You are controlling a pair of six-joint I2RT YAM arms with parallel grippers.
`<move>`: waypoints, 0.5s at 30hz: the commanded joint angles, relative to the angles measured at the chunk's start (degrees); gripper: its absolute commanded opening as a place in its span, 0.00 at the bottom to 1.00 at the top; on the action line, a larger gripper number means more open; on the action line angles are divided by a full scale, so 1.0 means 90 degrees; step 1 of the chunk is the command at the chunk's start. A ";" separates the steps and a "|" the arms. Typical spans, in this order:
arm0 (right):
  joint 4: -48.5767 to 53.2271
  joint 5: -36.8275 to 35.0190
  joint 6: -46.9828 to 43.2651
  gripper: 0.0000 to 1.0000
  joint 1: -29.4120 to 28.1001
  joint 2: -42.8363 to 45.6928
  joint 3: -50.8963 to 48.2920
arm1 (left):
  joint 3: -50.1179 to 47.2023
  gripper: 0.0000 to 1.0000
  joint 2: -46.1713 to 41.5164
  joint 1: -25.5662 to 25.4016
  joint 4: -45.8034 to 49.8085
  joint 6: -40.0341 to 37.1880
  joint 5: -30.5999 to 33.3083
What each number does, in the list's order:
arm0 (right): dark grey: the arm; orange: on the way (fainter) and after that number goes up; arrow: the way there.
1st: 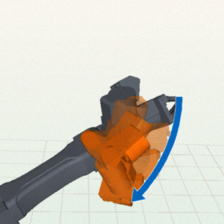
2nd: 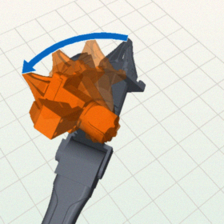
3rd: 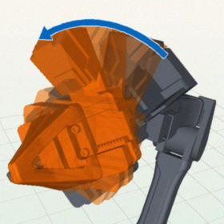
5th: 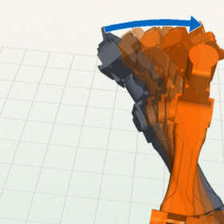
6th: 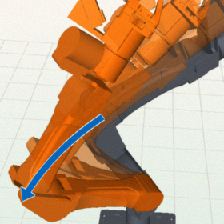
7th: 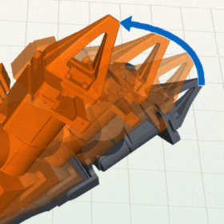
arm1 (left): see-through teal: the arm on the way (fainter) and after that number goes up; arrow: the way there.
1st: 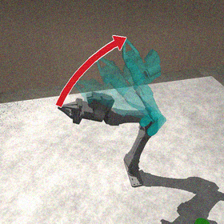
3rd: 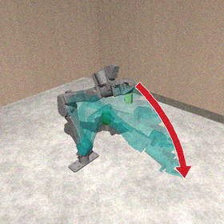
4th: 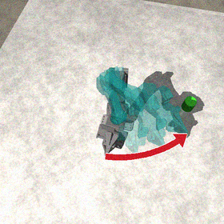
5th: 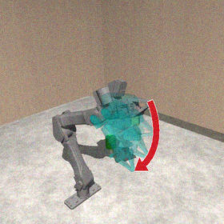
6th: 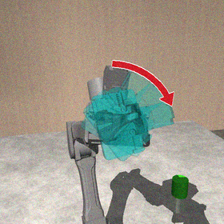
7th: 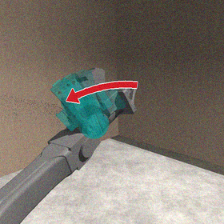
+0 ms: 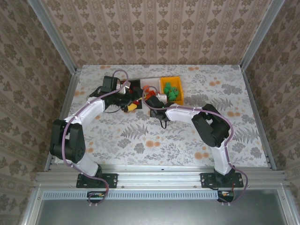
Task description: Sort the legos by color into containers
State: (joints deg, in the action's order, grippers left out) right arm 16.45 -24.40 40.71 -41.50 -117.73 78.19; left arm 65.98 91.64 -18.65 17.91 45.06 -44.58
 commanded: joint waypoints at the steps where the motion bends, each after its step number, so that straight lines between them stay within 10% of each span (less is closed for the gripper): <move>1: 0.0030 -0.0240 0.0065 0.62 0.0035 -0.0278 0.0187 | 0.0013 1.00 -0.0120 0.0037 0.0007 0.0033 -0.0057; 15: -0.0217 -0.0610 0.0128 0.44 -0.0031 -0.0405 0.0154 | 0.0019 1.00 -0.0103 0.0042 0.0010 0.0032 -0.0052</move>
State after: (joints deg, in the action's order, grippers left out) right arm 14.68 -27.51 41.47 -41.43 -119.98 78.94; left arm 65.98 91.64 -18.55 17.93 45.06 -44.34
